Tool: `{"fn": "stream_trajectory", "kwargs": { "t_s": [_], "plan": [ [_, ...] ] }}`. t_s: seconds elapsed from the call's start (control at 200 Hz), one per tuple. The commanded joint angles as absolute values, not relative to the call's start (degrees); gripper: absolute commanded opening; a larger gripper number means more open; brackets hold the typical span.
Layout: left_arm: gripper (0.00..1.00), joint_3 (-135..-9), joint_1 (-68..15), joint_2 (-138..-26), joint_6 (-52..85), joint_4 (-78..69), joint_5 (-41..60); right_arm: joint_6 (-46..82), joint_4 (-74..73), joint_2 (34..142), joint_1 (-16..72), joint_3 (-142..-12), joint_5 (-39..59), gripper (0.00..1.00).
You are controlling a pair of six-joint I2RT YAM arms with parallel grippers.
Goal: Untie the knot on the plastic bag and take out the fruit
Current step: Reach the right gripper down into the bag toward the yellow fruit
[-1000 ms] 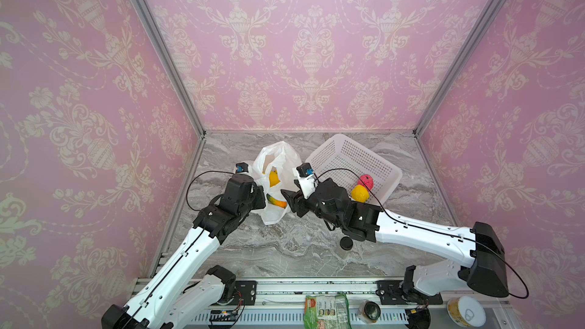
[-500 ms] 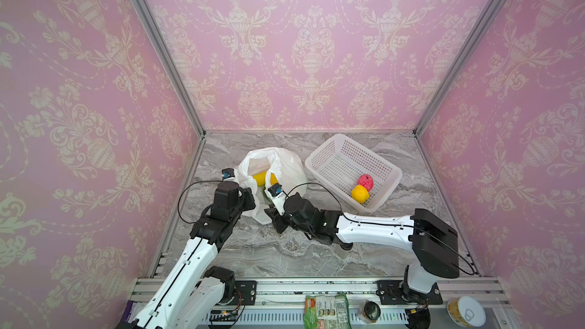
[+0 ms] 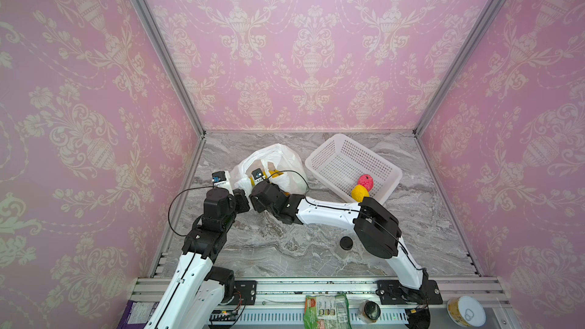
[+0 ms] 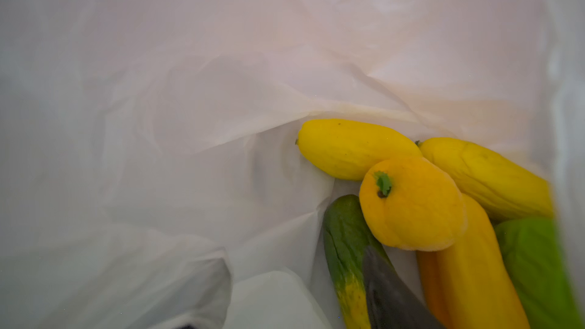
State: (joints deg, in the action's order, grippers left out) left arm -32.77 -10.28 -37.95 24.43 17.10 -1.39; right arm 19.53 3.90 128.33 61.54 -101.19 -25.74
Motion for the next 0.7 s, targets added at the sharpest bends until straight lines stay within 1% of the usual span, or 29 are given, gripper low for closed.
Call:
{"fn": "stream_trajectory", "kwargs": {
  "t_s": [0.0, 0.16, 0.24, 0.39, 0.51, 0.615, 0.665, 0.696],
  "plan": [
    [0.00, -32.16, -9.92, -36.46, 22.76, 19.23, -1.31, 19.50, 12.64, 132.57, 59.96, -106.86, -34.07, 0.77],
    [0.00, -32.16, -9.85, -35.63, 22.70, 19.21, -1.41, 17.94, 13.36, 135.46, 58.88, -109.97, -37.70, 0.89],
    [0.00, -32.14, -9.89, -36.23, 22.59, 18.89, -1.38, 18.52, 13.40, 135.23, 58.05, -109.64, -36.06, 0.89],
    [0.00, -32.76, -9.84, -38.74, 22.50, 18.66, -2.72, 12.39, -5.09, 126.10, 59.03, -93.26, -20.36, 0.91],
    [0.00, -33.10, -9.84, -41.07, 22.44, 18.07, -3.01, 8.98, -13.78, 117.66, 61.25, -82.62, -16.09, 0.96],
    [0.00, -33.08, -9.88, -42.21, 22.53, 17.67, -2.56, 9.66, -17.81, 112.47, 61.58, -76.84, -14.99, 0.99],
    [0.00, -33.18, -9.91, -42.13, 22.59, 17.67, -2.32, 10.64, -19.21, 111.46, 60.97, -75.62, -15.81, 1.00],
    [0.00, -33.14, -9.90, -41.91, 22.58, 17.77, -2.17, 11.32, -19.17, 111.64, 60.46, -75.87, -16.58, 0.98]
  ]
}}
